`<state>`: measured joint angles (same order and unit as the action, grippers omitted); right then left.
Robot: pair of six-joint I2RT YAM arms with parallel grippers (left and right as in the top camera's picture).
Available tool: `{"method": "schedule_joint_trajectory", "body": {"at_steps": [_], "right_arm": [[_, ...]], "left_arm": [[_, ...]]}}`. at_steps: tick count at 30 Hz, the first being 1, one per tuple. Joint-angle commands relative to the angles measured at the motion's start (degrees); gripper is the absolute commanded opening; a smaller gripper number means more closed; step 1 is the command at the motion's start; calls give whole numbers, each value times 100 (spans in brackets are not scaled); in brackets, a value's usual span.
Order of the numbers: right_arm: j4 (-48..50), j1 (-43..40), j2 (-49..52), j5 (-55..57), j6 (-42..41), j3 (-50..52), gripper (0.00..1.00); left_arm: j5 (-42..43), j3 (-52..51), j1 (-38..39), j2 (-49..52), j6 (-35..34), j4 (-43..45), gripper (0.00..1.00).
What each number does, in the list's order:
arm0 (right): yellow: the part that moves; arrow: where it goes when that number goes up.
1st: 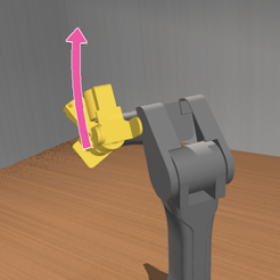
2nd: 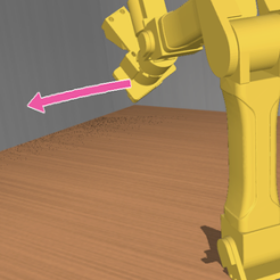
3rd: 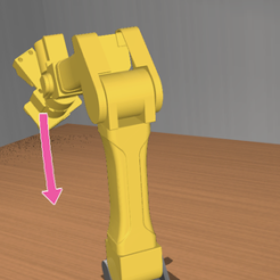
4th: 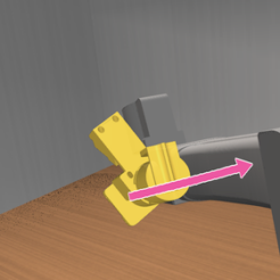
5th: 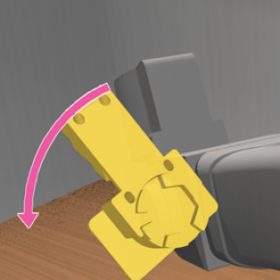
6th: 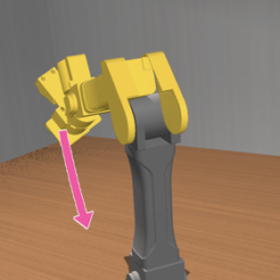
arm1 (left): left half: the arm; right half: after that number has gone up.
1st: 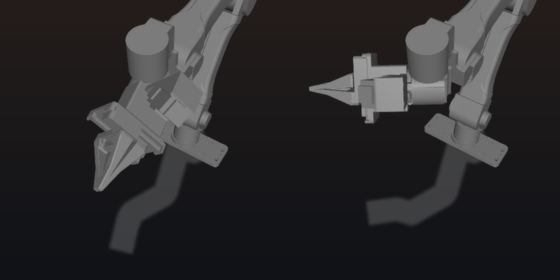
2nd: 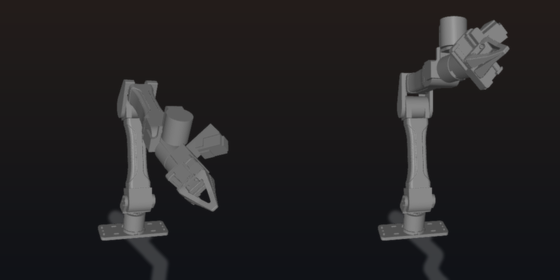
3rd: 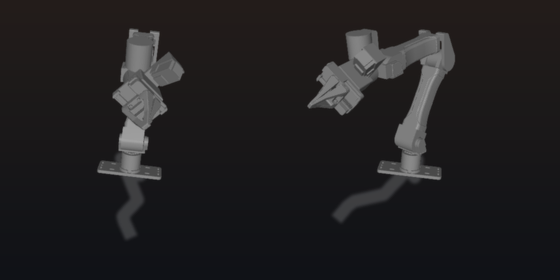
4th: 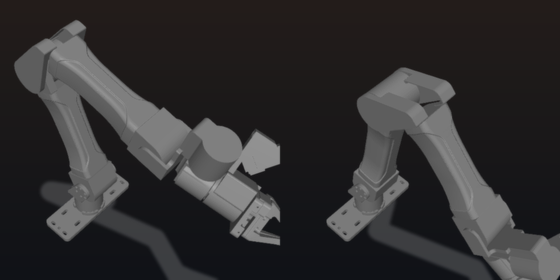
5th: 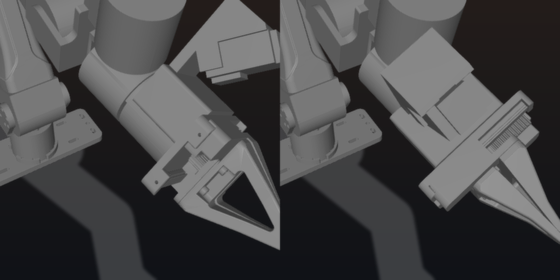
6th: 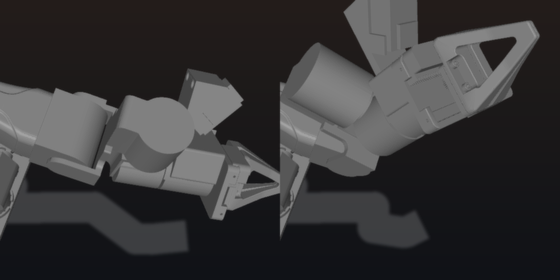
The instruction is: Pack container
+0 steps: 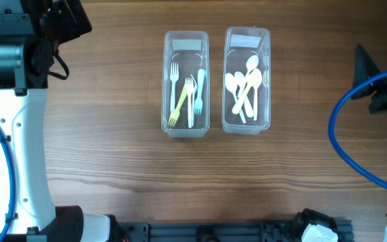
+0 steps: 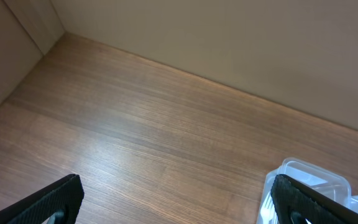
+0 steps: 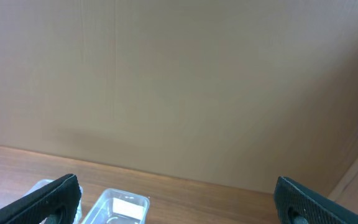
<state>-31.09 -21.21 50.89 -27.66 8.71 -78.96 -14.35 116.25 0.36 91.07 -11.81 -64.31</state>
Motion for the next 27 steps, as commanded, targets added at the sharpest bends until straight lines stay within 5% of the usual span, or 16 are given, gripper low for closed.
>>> {"method": "schedule_joint_trajectory", "body": {"at_steps": [1,20,27], "right_arm": [[20,-13,-1,-114,11,-33,100],[-15,-13,61,-901,33,-15,100],[136,678,-820,-782,37,763,100]], "left_arm": [[-70,35,-26,-31,109,-2,100],[-70,35,-26,-31,111,-2,100],[-70,35,-26,-31,111,-2,100]]}}
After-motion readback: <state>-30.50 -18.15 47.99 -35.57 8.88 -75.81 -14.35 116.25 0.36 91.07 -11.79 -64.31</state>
